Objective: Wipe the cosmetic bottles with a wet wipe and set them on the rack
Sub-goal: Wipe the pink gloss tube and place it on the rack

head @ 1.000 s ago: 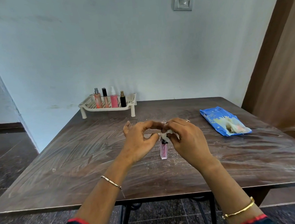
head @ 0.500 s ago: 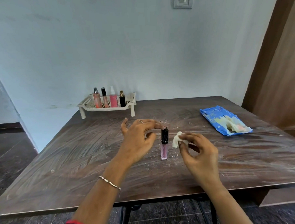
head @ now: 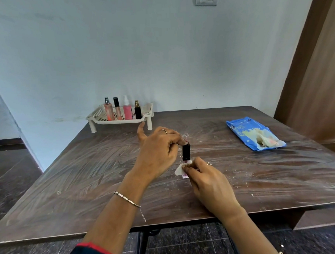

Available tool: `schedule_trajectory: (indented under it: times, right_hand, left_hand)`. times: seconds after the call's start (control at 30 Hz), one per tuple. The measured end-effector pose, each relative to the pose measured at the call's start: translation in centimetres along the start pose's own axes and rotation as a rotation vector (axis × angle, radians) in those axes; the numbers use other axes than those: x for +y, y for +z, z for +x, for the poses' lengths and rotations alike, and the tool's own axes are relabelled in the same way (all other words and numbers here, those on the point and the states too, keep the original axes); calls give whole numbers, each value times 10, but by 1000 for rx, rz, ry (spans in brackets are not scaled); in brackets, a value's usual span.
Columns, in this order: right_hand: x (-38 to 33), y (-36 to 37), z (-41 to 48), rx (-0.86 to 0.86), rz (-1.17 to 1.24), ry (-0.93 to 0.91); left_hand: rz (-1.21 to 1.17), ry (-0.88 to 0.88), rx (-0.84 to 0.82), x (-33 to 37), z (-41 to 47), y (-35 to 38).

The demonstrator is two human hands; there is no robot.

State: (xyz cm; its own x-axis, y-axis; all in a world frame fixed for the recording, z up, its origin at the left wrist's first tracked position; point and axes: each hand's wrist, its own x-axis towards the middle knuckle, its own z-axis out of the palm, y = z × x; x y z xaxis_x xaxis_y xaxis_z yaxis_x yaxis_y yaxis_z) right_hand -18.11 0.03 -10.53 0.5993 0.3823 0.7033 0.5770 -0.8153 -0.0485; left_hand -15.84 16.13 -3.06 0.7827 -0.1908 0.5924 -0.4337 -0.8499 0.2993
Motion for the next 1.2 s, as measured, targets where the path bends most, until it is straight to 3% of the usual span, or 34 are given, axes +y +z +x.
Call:
schedule_trajectory:
  times: [0.1, 0.37, 0.63, 0.77, 0.87, 1.1, 1.2]
  right_hand:
    - [0, -3, 3, -27, 2, -1]
    - [-2, -18, 27, 138, 6, -15]
    - [-3, -4, 7, -175, -64, 67]
    - [-3, -5, 8, -252, -23, 137]
    - [3, -6, 11, -173, 156, 238]
    - [6, -21, 38, 187, 814, 538]
    - [0, -19, 40, 268, 921, 602]
  left_hand:
    - [10, -9, 0, 1, 1, 1]
    - [27, -6, -23, 4, 2, -4]
    - [37, 29, 8, 1, 4, 1]
    - [24, 39, 11, 1, 4, 0]
    - [25, 44, 6, 1, 4, -1]
    - [-21, 32, 8, 3, 4, -1]
    - [-36, 35, 18, 4, 3, -2]
